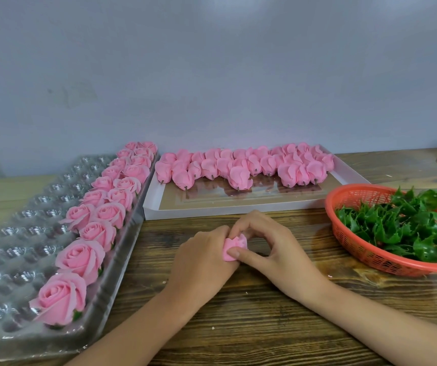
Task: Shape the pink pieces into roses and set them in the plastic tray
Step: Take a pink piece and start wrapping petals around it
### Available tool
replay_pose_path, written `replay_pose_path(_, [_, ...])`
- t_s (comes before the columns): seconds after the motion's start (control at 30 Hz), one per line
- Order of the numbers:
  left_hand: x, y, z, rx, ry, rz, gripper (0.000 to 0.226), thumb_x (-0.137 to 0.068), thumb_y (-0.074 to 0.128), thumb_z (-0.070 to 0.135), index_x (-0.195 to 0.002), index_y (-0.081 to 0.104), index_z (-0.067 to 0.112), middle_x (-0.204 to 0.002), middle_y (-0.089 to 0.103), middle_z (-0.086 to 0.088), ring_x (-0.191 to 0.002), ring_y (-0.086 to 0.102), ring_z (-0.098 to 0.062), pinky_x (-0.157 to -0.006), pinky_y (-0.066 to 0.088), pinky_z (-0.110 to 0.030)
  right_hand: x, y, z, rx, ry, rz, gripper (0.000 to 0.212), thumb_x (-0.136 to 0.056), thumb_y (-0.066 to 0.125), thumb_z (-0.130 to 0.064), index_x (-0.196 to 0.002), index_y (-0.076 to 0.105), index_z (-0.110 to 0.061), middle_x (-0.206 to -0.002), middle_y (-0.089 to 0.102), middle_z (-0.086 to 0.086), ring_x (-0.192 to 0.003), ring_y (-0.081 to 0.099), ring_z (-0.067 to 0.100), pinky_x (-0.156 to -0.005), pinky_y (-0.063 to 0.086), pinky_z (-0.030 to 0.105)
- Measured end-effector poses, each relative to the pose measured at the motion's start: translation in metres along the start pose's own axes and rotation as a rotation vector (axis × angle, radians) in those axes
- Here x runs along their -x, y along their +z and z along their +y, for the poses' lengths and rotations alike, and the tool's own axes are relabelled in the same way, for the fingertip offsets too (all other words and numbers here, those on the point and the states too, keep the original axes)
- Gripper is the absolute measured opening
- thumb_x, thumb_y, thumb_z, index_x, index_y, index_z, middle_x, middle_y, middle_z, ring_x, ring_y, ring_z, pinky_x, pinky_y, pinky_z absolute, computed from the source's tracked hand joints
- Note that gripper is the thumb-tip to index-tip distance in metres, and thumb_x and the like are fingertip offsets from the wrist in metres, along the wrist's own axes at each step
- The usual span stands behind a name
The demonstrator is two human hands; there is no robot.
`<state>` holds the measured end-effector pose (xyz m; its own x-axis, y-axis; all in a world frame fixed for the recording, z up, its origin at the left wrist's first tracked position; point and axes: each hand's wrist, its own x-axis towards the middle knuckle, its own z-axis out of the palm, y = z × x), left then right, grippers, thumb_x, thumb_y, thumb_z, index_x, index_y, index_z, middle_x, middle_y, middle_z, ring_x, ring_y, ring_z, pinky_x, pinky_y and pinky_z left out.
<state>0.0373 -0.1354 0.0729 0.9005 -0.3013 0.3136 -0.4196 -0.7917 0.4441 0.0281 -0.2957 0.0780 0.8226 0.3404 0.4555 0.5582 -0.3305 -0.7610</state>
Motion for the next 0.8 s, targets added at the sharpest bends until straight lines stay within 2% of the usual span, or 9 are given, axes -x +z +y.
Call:
replay_pose_path(0.17, [-0.0025,-0.0026,0.0008,0.092,-0.05,-0.061,0.018,-0.084,0.064,0.04,-0.098,0.062,0.029,-0.083,0.061,0.017,-0.078,0.06,-0.003,-0.072,0.051,-0.026,0.0003,0.0003,-0.0006,0.015,-0.037,-0.005,0.018,-0.083,0.078,-0.014,-0.096,0.067,-0.021,-0.097,0.062,-0.01,-0.097,0.06,0.017,-0.087,0.049,0.033])
replay_pose_path(0.33, [0.0026,-0.0031,0.0026,-0.05,0.0,0.006,0.017,-0.087,0.057,0.045,-0.095,0.055,0.03,-0.08,0.061,0.013,-0.07,0.057,-0.004,-0.057,0.038,-0.017,0.0004,0.002,-0.002,-0.006,0.052,0.01,0.025,-0.081,0.078,-0.031,-0.097,0.059,-0.025,-0.088,0.063,-0.015,-0.081,0.06,0.011,-0.076,0.05,0.035])
replay_pose_path(0.4, [0.0035,-0.0024,0.0028,-0.091,0.033,0.026,0.02,-0.088,0.056,0.046,-0.097,0.055,0.028,-0.081,0.061,0.013,-0.07,0.057,-0.004,-0.057,0.039,-0.017,0.0005,0.0023,-0.0016,-0.011,0.058,-0.006,0.02,-0.085,0.076,-0.029,-0.096,0.06,-0.022,-0.086,0.065,-0.011,-0.078,0.06,0.013,-0.071,0.05,0.032])
replay_pose_path(0.47, [0.0033,-0.0015,0.0021,-0.088,0.045,0.036,0.022,-0.088,0.057,0.046,-0.099,0.056,0.027,-0.083,0.062,0.013,-0.072,0.059,-0.005,-0.062,0.045,-0.021,0.0008,0.0021,-0.0015,0.0,0.044,-0.007,0.015,-0.087,0.074,-0.023,-0.096,0.061,-0.021,-0.087,0.064,-0.01,-0.079,0.06,0.013,-0.07,0.049,0.027])
replay_pose_path(0.6, [0.0006,-0.0001,0.001,-0.038,0.028,0.011,0.022,-0.089,0.059,0.043,-0.101,0.059,0.024,-0.084,0.062,0.012,-0.076,0.062,-0.008,-0.07,0.05,-0.026,0.0007,0.001,-0.0011,0.004,0.011,-0.016,0.015,-0.088,0.073,-0.012,-0.095,0.063,-0.021,-0.092,0.06,-0.007,-0.085,0.059,0.016,-0.078,0.051,0.037])
replay_pose_path(0.7, [0.0002,0.0004,0.0002,-0.018,-0.005,0.027,0.016,-0.087,0.06,0.043,-0.094,0.059,0.029,-0.079,0.062,0.015,-0.07,0.058,-0.003,-0.058,0.043,-0.017,0.0001,0.0004,0.0001,0.004,-0.042,-0.02,0.016,-0.086,0.074,-0.008,-0.094,0.066,-0.018,-0.095,0.06,-0.008,-0.092,0.059,0.013,-0.084,0.05,0.029])
replay_pose_path(0.8, [0.0001,-0.0002,-0.0002,0.007,-0.036,0.018,0.017,-0.086,0.061,0.044,-0.096,0.059,0.03,-0.079,0.061,0.016,-0.069,0.057,-0.001,-0.055,0.035,-0.011,0.0001,0.0002,0.0,-0.002,-0.037,-0.012,0.018,-0.084,0.076,-0.007,-0.096,0.068,-0.016,-0.097,0.061,-0.008,-0.095,0.061,0.014,-0.087,0.05,0.03])
